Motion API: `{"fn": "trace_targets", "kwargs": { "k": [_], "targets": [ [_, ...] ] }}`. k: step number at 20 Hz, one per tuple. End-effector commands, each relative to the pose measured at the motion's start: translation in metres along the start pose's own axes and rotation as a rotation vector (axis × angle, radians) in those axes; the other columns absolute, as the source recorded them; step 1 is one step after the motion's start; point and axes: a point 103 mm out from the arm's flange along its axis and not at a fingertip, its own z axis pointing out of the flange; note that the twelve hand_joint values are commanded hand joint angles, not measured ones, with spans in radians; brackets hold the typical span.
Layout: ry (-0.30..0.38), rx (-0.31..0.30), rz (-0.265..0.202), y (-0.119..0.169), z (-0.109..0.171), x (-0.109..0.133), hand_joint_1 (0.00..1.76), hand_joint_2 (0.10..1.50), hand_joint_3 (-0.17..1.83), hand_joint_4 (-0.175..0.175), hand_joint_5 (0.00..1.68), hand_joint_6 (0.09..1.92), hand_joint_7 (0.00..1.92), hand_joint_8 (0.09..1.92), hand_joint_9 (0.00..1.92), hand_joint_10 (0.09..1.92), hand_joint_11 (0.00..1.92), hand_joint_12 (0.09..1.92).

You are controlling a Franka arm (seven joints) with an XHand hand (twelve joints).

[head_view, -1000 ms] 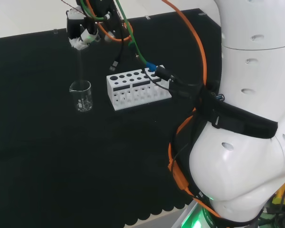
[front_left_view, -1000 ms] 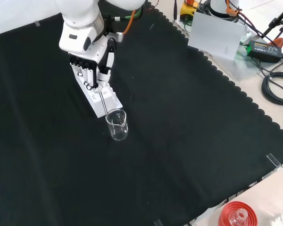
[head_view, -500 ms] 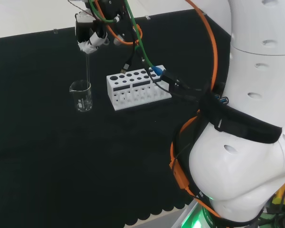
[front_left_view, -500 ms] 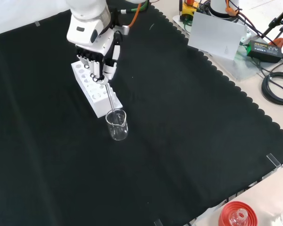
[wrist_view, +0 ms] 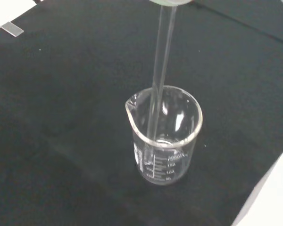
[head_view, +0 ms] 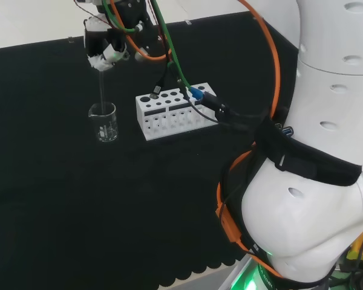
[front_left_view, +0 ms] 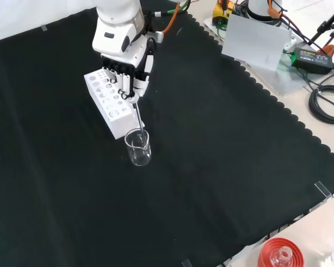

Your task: Stir in the beaker to the left of the white test tube rack with the glass rod.

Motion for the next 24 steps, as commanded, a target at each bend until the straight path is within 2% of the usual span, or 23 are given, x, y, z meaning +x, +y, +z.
{"fn": "trace_targets", "kwargs": {
  "k": [1, 13, 24],
  "targets": [
    [0.001, -0.004, -0.022, 0.021, -0.008, 0.007, 1.22, 1.08, -0.17, -0.175, 1.26, 0.58, 1.59, 0.80, 1.86, 0.45, 1.66, 0.77],
    [-0.015, -0.035, -0.028, 0.008, -0.023, 0.013, 1.22, 1.08, -0.17, -0.175, 1.26, 0.57, 1.59, 0.80, 1.86, 0.45, 1.66, 0.77],
    [-0.030, -0.036, -0.039, 0.000, -0.030, 0.018, 1.22, 1.08, -0.17, -0.175, 1.26, 0.57, 1.59, 0.80, 1.86, 0.45, 1.66, 0.77]
  ]
}}
